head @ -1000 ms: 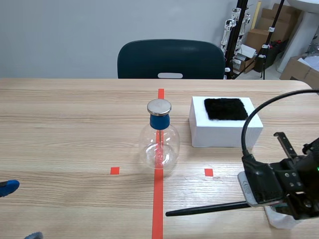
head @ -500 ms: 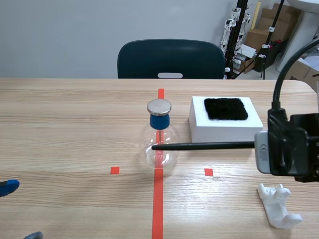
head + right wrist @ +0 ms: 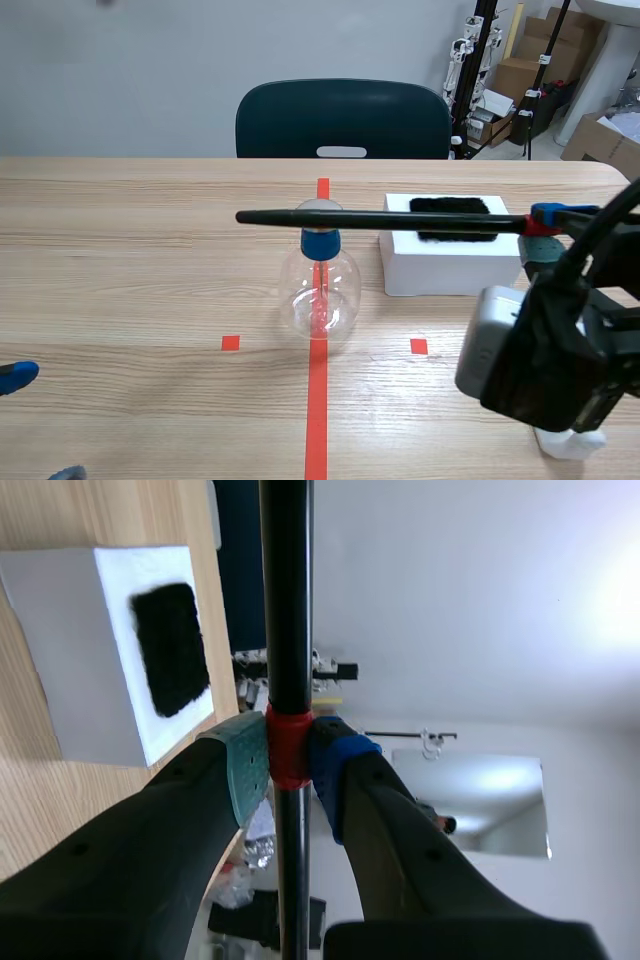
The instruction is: Do the electroscope experiment. pick up the black charging rod
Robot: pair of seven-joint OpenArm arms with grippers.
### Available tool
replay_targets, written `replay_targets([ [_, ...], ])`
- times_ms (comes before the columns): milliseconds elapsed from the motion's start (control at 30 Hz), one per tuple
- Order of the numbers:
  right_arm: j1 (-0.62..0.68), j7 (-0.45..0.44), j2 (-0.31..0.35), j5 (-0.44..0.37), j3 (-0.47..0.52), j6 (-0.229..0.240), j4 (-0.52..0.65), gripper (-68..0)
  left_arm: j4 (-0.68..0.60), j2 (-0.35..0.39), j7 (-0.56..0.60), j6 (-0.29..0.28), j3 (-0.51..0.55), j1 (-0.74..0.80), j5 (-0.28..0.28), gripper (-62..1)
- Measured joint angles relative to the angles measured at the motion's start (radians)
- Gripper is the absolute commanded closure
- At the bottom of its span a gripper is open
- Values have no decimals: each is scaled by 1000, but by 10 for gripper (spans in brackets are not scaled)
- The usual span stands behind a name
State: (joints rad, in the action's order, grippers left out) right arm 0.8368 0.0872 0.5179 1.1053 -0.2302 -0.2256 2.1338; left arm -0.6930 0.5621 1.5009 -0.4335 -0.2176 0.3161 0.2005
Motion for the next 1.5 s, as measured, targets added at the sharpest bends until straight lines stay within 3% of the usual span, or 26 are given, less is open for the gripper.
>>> replay_targets([
  [200,11,-90,-206,189,0,-6,0,0,0,0,0,0,0,0,0,-623],
  [333,37,-173,-270,216,8,-19,0,0,0,0,0,0,0,0,0,-623],
  [633,-4,-190,-247,216,8,-29,0,0,0,0,0,0,0,0,0,-623],
  [800,-7,-207,-150,234,8,-29,0,0,0,0,0,0,0,0,0,-623],
  [1500,-7,-284,-147,260,8,-29,0,0,0,0,0,0,0,0,0,-623],
])
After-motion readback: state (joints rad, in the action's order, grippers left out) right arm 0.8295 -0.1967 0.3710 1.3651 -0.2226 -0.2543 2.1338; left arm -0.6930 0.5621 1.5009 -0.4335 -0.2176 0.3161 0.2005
